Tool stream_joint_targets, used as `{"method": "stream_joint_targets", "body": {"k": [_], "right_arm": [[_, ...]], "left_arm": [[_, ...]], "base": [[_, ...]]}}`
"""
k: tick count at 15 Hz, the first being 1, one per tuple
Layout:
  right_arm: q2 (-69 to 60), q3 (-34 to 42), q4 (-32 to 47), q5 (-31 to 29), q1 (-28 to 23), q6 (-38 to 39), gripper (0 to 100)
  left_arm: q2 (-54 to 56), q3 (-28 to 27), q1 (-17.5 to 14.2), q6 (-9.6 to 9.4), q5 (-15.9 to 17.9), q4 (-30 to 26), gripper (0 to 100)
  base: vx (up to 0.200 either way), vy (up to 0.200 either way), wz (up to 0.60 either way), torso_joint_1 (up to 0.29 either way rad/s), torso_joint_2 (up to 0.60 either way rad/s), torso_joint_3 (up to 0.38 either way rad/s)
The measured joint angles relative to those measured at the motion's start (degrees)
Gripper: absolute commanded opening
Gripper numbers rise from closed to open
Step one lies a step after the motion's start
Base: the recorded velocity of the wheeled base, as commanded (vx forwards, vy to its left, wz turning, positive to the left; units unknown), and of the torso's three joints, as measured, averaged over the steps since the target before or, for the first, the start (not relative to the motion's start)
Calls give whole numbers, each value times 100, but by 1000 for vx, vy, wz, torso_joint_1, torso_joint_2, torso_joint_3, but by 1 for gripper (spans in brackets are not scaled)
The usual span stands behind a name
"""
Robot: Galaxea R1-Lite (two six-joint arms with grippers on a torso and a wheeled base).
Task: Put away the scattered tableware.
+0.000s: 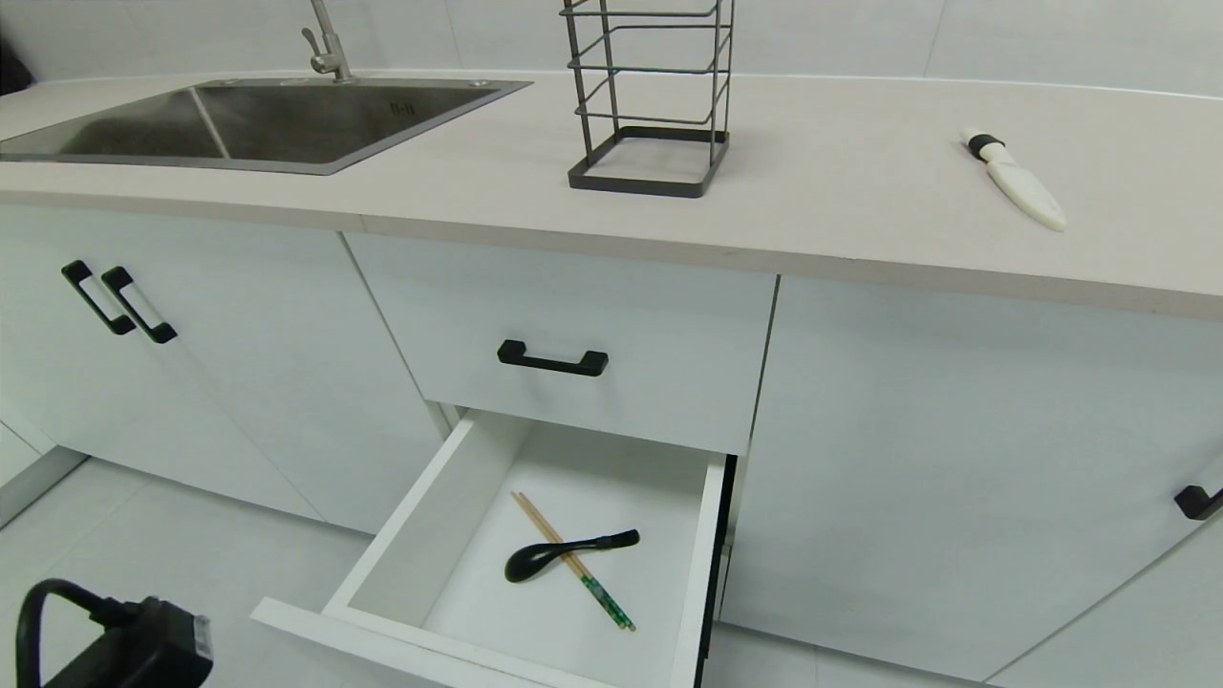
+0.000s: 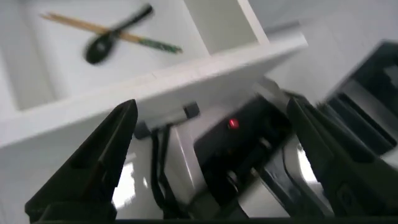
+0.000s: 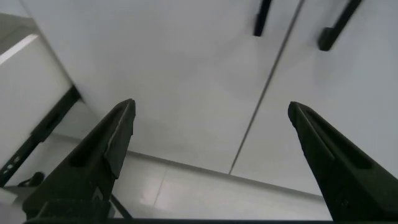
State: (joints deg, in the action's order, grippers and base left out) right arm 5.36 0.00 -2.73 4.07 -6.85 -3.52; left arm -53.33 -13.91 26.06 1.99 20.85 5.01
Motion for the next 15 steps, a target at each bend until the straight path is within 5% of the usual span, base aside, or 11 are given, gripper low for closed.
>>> {"method": "stream_joint_targets", "body": {"k": [4,7,10,15], "right_arm": [[4,0,0,-5,0,-4,100],[4,0,0,-6,0,-9,100],[9,0,240,-321,0,11,100],[4,0,244,-112,101,5,100]], "left_arm": [[-88,-516,191,0,-183,-1161,100],[-416,-507,205,0,-673,-1236,100],[-931,-433,205,-5,-875,-1040,100],[-2042,-210,196,-10,-1286,284,100]], "base": [[0,0,0,0,0,0],[0,0,0,0,0,0],[0,0,0,0,0,0],[0,0,0,0,0,0]]}}
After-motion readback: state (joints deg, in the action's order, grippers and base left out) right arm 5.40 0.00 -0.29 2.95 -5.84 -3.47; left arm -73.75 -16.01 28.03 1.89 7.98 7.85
